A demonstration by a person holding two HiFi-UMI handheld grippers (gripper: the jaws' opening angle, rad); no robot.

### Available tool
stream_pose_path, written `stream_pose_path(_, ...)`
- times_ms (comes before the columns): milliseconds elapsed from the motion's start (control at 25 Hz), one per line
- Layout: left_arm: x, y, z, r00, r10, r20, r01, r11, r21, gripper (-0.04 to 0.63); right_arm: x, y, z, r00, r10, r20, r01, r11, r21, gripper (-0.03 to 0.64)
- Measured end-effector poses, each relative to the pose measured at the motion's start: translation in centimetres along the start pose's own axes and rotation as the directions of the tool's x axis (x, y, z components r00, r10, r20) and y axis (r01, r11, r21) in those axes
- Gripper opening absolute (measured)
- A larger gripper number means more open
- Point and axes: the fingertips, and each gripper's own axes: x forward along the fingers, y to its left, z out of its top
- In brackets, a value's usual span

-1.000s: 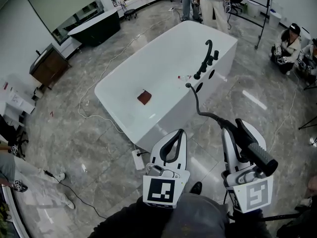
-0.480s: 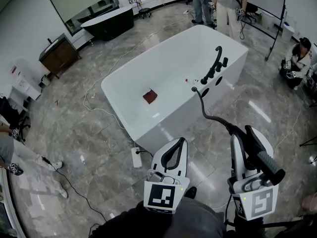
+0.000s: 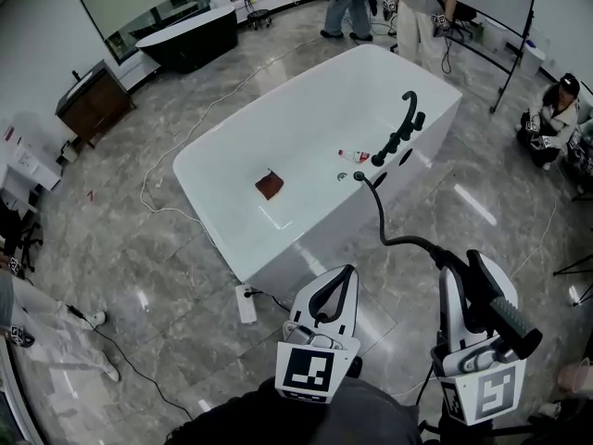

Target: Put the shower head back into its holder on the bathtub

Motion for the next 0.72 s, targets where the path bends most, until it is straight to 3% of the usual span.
stream_pose_path(720, 7.4, 8.4, 0.1, 0.999, -0.041, -0.011, 0.041, 0.999, -0.023, 0.003, 10.7, -0.3, -1.3, 0.999, -0.032, -0.026, 0.032, 0.999, 0.009, 0.129)
